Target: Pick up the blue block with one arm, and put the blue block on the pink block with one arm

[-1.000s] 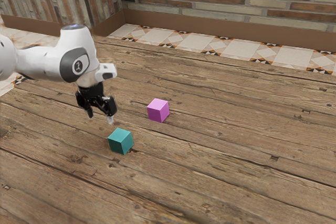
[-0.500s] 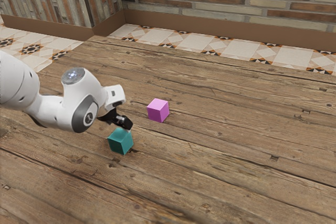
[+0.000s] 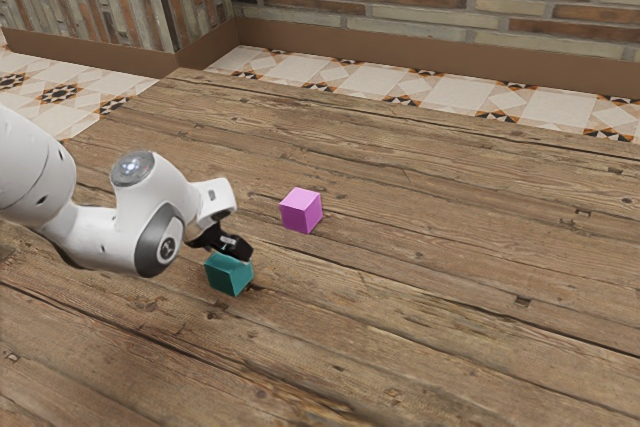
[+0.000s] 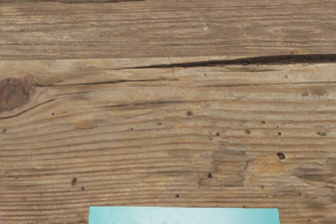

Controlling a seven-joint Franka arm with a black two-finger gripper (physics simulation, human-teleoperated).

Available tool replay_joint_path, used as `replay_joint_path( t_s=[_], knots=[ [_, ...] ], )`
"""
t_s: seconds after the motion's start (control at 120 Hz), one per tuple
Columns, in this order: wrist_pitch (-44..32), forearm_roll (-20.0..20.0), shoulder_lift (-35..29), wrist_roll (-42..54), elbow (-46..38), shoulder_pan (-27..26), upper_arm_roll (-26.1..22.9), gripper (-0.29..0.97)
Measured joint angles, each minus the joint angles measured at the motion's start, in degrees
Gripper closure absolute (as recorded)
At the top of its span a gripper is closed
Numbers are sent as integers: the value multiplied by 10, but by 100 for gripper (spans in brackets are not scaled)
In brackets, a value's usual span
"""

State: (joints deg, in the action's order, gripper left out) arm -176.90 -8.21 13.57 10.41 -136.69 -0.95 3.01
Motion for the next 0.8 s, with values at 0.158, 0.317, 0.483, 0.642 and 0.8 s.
replay_joint_path(
  t_s=[0.158,0.317,0.483,0.642,0.8],
  knots=[
    [20,-7,7,2,1,7,-6,3],
    [59,-9,7,4,8,10,-9,6],
    [84,-10,4,6,10,10,-9,14],
    [94,-10,3,8,11,10,-10,22],
    [98,-10,1,8,16,10,-10,28]
  ],
)
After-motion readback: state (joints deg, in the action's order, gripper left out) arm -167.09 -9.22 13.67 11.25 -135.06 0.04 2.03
